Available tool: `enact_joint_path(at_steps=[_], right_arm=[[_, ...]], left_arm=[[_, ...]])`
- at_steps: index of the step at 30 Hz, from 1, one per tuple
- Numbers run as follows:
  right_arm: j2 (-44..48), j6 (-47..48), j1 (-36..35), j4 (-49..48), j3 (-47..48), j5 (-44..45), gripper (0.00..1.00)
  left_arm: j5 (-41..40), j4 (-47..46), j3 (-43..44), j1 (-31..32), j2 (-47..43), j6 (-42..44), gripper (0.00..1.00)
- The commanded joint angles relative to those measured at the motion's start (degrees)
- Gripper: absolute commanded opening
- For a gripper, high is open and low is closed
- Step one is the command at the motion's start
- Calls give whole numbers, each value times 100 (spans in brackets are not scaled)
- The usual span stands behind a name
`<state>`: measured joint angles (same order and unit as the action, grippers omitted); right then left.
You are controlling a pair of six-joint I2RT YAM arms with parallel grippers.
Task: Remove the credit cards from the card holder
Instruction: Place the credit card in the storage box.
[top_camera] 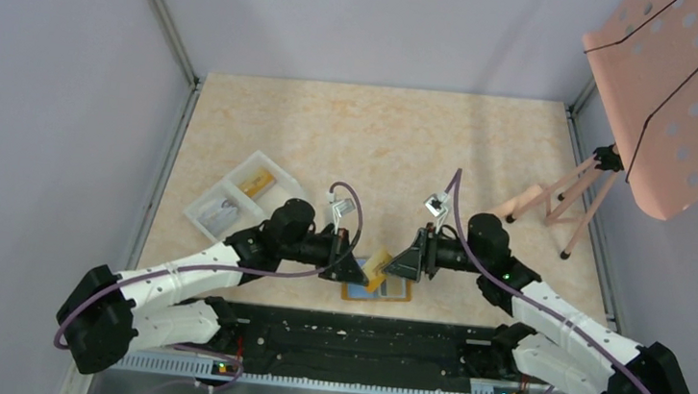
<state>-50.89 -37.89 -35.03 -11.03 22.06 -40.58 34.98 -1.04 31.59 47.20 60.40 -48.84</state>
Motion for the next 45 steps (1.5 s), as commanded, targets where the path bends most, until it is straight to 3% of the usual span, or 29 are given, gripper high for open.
enact_joint_path(at_steps=[1,3,8,10,12,14,16,18,28,32,45], right_arm=[[-348,343,53,-289,490,-680,55],[-371,378,55,-292,513,-692,45],[-74,363,80,-114,536,-202,0],[114,317,105,-49,539,57,0],[209,73,120,-172,509,166,0],[254,-318,127,-449,454,278,0],[287,-785,124,-851,300,503,0],[278,-1208,124,-1337,129,679,0],[-225,-2870,127,-3660,-482,867,0],[-424,-3215,127,-4195,-649,889,0],[-455,-3271,133,-4325,-992,1162,0]], left_arm=[[209,-32,-89,3,-198,173,0],[219,-25,-93,0,-215,180,0],[34,315,13,-18,-149,202,2],[-43,512,98,-64,-182,221,16],[-286,648,158,-90,-343,198,42],[-598,631,141,-118,-579,116,59],[-785,415,8,-166,-790,-42,71],[-889,166,-112,-258,-969,-209,73],[-1603,-382,-124,-361,-1195,-411,70],[-1594,-729,-175,-386,-1059,-605,61],[-1767,-1213,-435,-422,-1319,-1111,34]])
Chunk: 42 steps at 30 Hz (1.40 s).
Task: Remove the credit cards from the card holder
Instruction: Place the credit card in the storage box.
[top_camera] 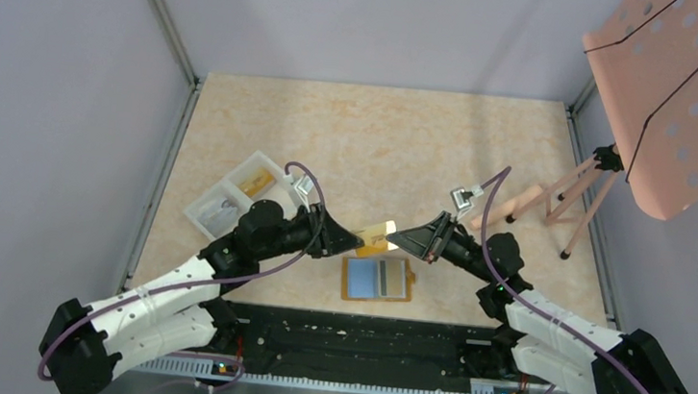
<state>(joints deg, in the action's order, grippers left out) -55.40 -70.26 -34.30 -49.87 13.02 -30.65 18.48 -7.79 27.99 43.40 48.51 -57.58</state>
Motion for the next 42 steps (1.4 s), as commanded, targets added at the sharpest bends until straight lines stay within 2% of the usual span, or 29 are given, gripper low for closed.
enact_joint_path(at_steps=[1,2,7,10,14,19,23,26,31,38,42], right_arm=[[2,-38,66,-463,-132,214,0],[-11,-51,52,-496,-152,232,0],[-76,-76,64,-590,-210,275,0],[-109,-69,69,-563,-253,288,0],[64,179,60,-60,-159,282,19],[740,699,60,1139,-35,554,55],[1340,1112,66,2025,46,755,75],[1620,1246,64,2416,48,802,90],[1940,1322,66,2741,-91,814,94],[2066,1537,66,3103,-54,708,94],[2076,1630,64,3194,-19,649,94]], left_arm=[[-106,-604,-113,-42,-140,-296,33],[-79,-664,-144,-42,-140,-362,30],[-88,-726,-209,-42,-170,-458,3],[-290,-699,-281,-50,-253,-496,0],[-391,-424,-211,-155,-245,-393,0],[-304,187,150,-525,-6,-45,0],[136,466,292,-1360,192,56,0],[303,1105,569,-2196,320,380,0],[29,2163,1236,-3304,556,1079,0],[-70,2551,1679,-4692,1023,1319,0],[-273,2793,1935,-5117,1408,1469,0]])
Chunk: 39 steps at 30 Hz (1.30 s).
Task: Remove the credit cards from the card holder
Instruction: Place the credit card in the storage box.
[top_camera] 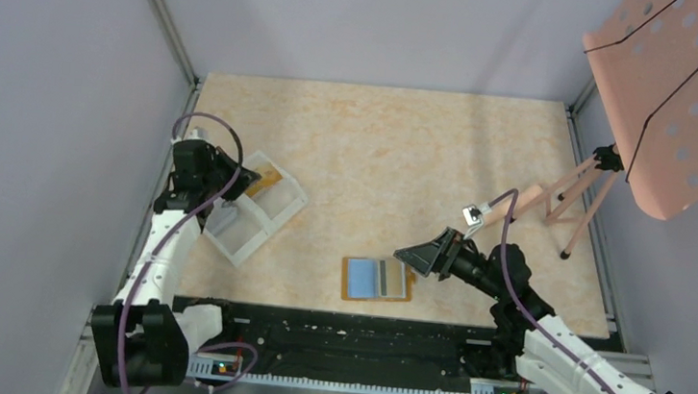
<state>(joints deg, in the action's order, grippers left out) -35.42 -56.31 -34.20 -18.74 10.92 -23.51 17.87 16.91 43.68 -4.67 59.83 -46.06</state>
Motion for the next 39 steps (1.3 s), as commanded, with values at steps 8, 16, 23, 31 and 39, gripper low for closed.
enact_joint_path(at_steps=[8,16,23,31,39], right_arm=[[214,296,53,96,149,-11,93],[328,293,53,250,227,173,93],[404,323,53,324,276,232,93],[407,308,51,360,324,249,93],[404,350,53,429,382,263,93]], left_arm=[[-836,458,984,-409,1131,824,0],[-1068,584,1366,-421,1593,794,0],[-949,647,1586,-430,2042,718,0],[-1034,577,1642,-430,2479,556,0],[-1119,513,1644,-430,2640,461,0]])
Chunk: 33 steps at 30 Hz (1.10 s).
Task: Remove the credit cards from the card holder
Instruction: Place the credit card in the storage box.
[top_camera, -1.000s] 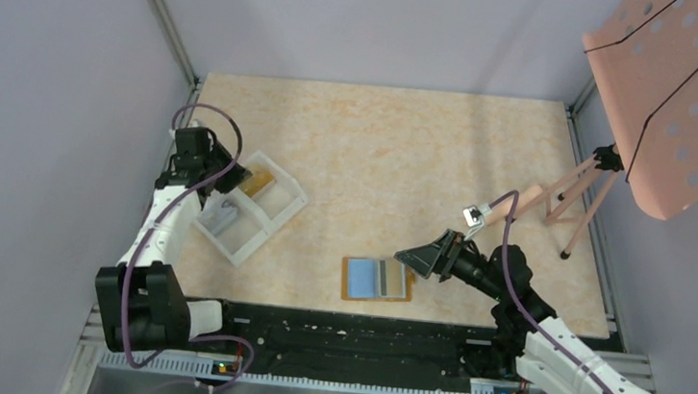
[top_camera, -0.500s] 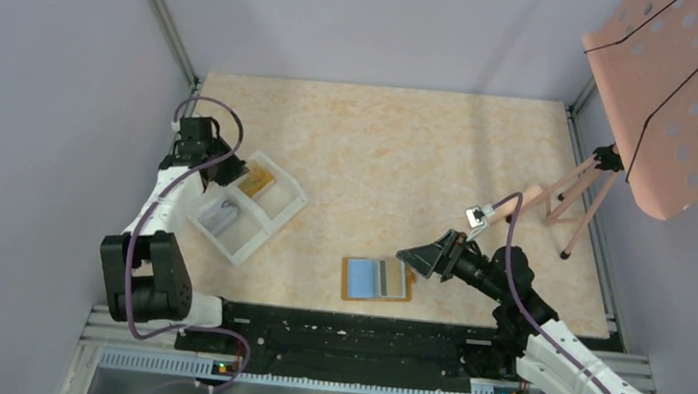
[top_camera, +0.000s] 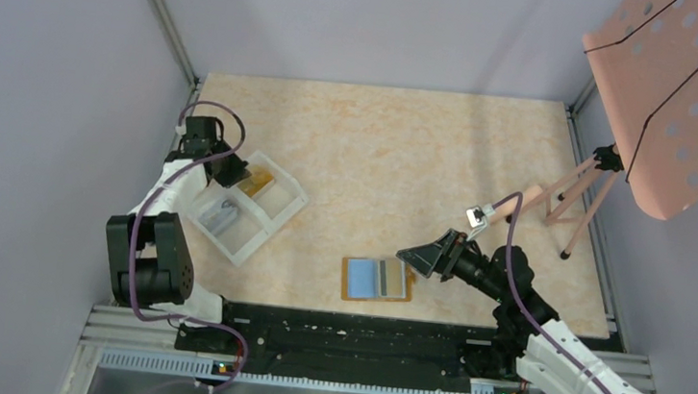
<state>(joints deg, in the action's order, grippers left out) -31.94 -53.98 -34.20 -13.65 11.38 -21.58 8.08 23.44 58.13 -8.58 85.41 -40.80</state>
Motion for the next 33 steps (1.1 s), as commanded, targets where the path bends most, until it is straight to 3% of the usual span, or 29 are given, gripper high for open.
enact_joint_path(at_steps=[1,15,28,33], right_arm=[[54,122,53,-72,343,75,93],[24,201,53,42,408,81,93],[-71,197,58,-30,398,67,93],[-70,176,53,4,394,59,93]], left_arm=[[-178,-124,199,-33,101,-62,0],[-407,-203,199,-34,364,-161,0],[-647,3,346,-30,282,-48,20],[-686,38,396,-29,264,-34,23]])
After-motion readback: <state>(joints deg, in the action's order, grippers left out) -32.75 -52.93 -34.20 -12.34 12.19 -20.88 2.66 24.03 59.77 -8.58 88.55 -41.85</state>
